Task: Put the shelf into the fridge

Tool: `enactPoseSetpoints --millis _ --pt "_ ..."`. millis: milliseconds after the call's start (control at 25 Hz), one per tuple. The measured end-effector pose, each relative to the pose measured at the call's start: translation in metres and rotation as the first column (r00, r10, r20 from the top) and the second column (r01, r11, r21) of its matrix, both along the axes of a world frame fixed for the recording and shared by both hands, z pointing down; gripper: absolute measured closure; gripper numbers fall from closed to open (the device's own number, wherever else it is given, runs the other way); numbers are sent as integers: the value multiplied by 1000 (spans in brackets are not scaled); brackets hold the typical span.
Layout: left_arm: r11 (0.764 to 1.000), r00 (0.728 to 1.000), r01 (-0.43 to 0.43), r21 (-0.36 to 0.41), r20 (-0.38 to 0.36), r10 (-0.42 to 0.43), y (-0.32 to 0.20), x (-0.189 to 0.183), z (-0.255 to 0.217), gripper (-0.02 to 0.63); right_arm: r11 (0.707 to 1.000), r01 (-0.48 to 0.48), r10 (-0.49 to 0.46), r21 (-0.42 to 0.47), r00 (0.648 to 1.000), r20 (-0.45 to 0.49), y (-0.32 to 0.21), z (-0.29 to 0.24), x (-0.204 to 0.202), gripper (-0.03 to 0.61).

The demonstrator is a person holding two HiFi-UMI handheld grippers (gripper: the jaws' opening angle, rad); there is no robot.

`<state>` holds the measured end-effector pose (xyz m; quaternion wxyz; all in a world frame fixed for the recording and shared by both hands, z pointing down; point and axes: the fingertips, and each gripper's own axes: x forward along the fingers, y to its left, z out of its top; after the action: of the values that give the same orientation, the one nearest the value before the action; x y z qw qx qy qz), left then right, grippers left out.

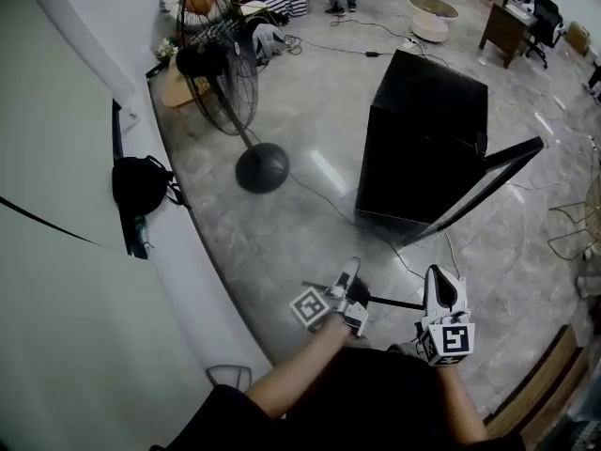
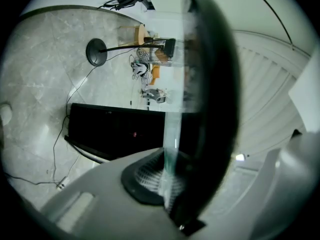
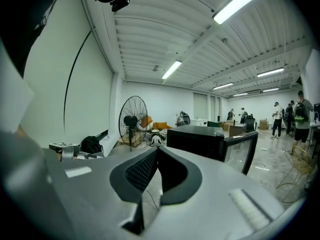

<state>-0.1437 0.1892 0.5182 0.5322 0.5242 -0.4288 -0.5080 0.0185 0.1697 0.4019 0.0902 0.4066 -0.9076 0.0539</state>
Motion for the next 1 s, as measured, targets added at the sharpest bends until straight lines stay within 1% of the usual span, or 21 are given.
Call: enactPoseSetpoints --millis 120,280,480,600,720,880,1000 --pt "1000 1000 -15 -16 -11 15 -8 -14 3 596 1000 7 -7 14 1000 -12 -4 2 -18 578" --pt "1000 999 -20 -13 -31 19 -18 -22 9 597 1000 -1 2 13 999 -41 -11 11 -20 578" --pt "999 999 -32 -8 -28 32 -34 -29 11 597 999 14 -14 43 1000 -18 -16 -1 -35 578" --pt "999 999 -33 -12 -18 33 -48 -31 11 597 999 15 -15 31 1000 -8 -25 4 -37 578" --pt "999 999 -36 -22 2 36 -63 -30 16 597 1000 -3 3 17 1000 -9 -40 13 -33 578" --pt "999 999 -37 -27 -1 37 -93 -24 15 597 1000 -16 15 17 999 31 -71 11 -31 578" --pt "998 999 -46 -43 17 47 -121 -16 19 597 1000 -24 23 3 999 39 -97 15 -26 578"
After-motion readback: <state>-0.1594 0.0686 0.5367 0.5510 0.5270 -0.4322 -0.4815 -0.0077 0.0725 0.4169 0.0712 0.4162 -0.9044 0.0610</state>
